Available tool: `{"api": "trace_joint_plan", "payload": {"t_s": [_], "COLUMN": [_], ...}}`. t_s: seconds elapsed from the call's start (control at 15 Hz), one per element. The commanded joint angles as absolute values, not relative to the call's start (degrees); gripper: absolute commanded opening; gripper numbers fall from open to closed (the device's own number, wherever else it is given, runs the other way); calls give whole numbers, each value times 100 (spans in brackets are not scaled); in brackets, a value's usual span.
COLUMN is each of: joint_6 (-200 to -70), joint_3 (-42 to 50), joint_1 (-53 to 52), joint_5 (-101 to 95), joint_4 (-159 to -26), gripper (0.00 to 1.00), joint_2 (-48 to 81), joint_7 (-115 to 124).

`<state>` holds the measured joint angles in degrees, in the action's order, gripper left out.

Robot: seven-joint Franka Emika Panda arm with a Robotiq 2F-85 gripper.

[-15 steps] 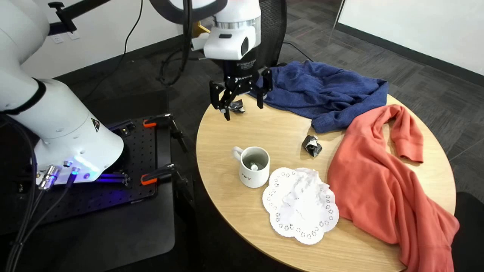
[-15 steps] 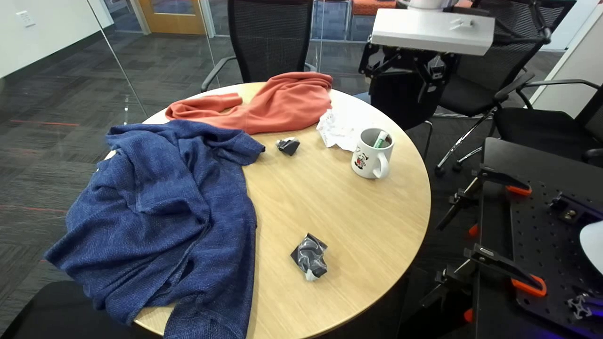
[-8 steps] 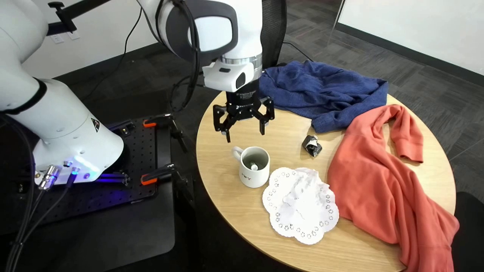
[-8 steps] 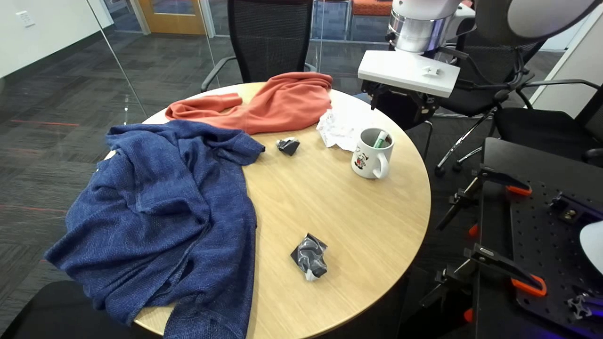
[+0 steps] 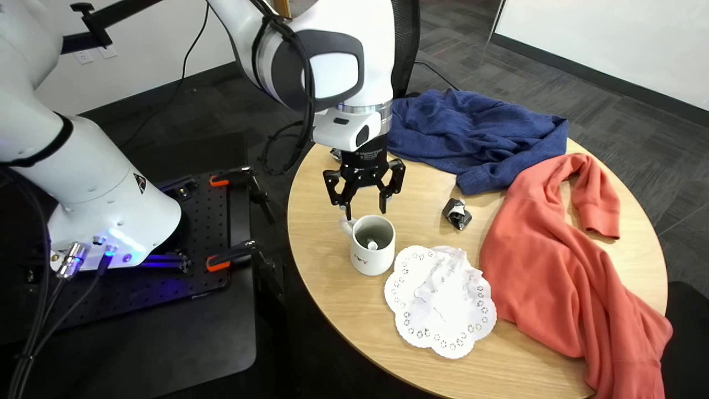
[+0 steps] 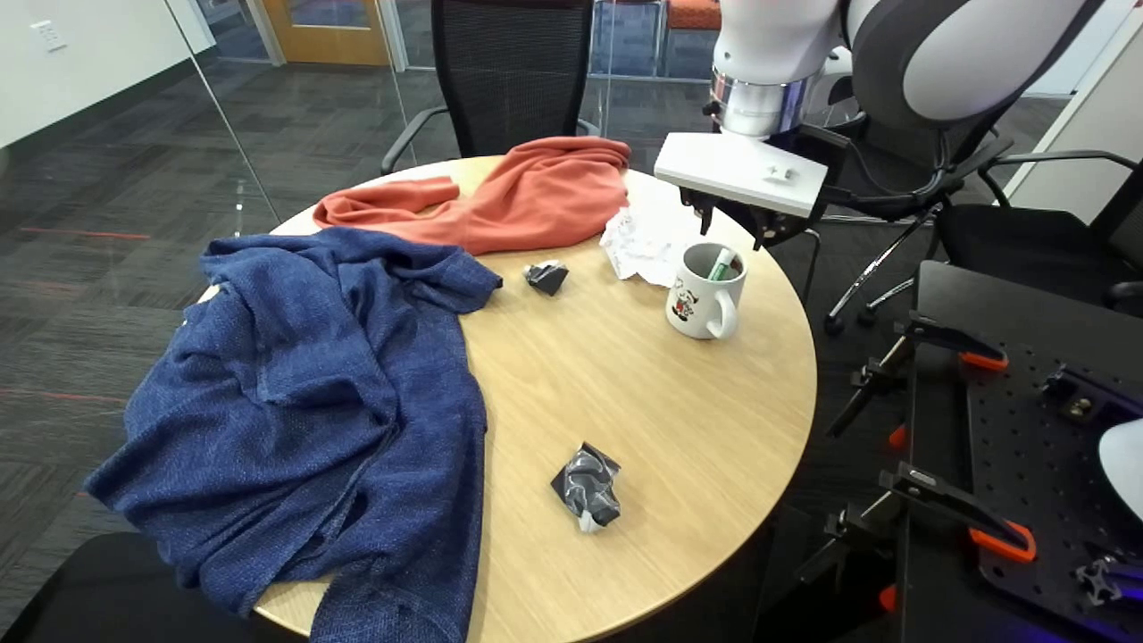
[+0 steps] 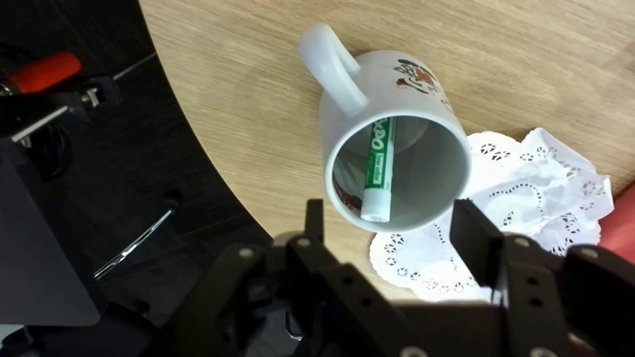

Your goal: Remove the marker from the mug cup

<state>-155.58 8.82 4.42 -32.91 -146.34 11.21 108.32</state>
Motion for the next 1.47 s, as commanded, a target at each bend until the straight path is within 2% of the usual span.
{"api": "trace_joint_plan", "payload": {"t_s": [0.0, 0.2, 0.33, 0.6, 0.8, 1.4], "joint_6": [-15740, -15799, -15856, -15951, -16005, -16051], "joint_3": [1156, 1296, 1386, 1541, 1655, 1964], "joint_1": [169, 45, -38, -212, -354, -688], "joint_5": [-3298, -3238, -3194, -3100, -3017, -2717], "joint_4": [-14436, -14344, -14295, -14193, -14119, -13964], "gripper": [42, 39, 45, 48, 45, 44], "joint_2": [1404, 1598, 1727, 1960, 2103, 2457], "joint_7": [10998, 10982, 10972, 10944, 10929, 10891]}}
